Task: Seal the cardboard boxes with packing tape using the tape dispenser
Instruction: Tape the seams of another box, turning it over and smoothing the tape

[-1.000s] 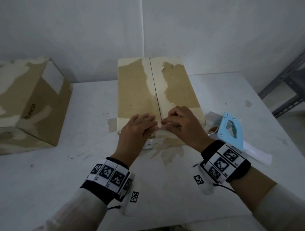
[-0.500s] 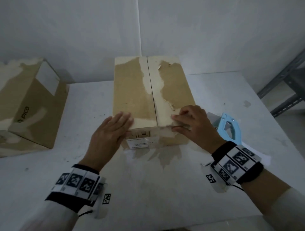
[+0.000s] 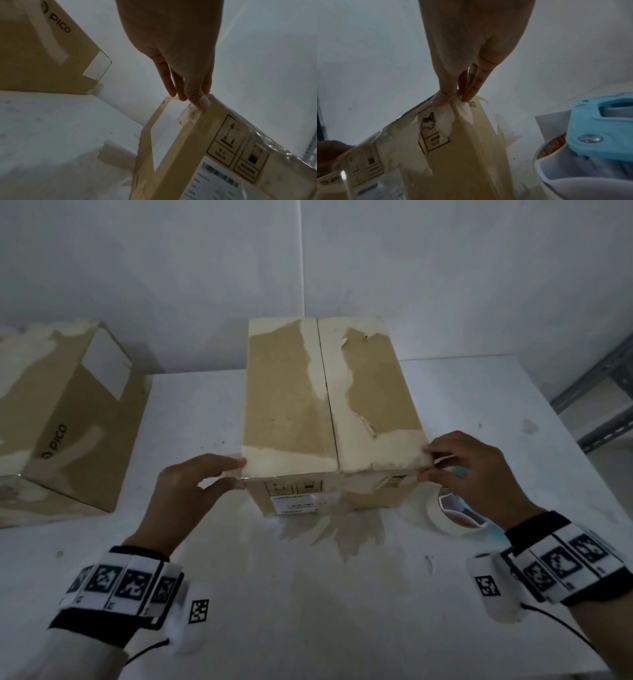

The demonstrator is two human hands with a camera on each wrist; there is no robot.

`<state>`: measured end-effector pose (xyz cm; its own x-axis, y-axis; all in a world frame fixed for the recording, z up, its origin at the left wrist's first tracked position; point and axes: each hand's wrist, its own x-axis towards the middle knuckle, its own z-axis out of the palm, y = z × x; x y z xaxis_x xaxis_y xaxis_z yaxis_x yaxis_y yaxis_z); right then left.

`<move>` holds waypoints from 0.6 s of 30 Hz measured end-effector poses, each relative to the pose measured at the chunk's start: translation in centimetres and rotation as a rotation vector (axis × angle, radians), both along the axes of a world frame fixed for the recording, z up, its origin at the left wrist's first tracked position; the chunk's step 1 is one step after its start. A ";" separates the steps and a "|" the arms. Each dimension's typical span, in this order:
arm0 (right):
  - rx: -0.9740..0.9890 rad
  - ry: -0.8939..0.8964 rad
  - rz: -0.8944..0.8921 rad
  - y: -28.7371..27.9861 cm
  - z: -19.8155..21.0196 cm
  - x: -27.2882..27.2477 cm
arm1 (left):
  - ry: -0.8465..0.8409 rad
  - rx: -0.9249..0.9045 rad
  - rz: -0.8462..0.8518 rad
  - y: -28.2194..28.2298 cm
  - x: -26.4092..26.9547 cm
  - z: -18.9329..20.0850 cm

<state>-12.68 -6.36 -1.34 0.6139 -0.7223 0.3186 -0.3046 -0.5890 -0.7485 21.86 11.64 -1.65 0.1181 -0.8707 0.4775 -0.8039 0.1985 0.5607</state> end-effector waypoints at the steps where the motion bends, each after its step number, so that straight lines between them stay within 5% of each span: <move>1: 0.022 0.009 0.011 -0.1 0.0 0.0 | -0.032 0.019 -0.031 -0.2 0.3 0.3; 10: -0.355 0.364 0.272 -1.9 2.8 0.2 | -0.702 0.012 -0.479 -3.4 2.6 3.8; 14: -0.363 0.450 0.265 -2.4 3.3 0.4 | -0.714 0.031 -0.488 -4.2 3.3 4.0; 18: -0.151 0.188 0.168 -1.6 2.8 0.5 | -0.586 -0.006 -0.314 -3.1 2.6 2.3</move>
<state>-12.22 -7.92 1.44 0.7796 -0.5583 0.2838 -0.3183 -0.7435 -0.5881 24.46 8.54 0.63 -0.4218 -0.8183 0.3904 -0.8787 0.4752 0.0466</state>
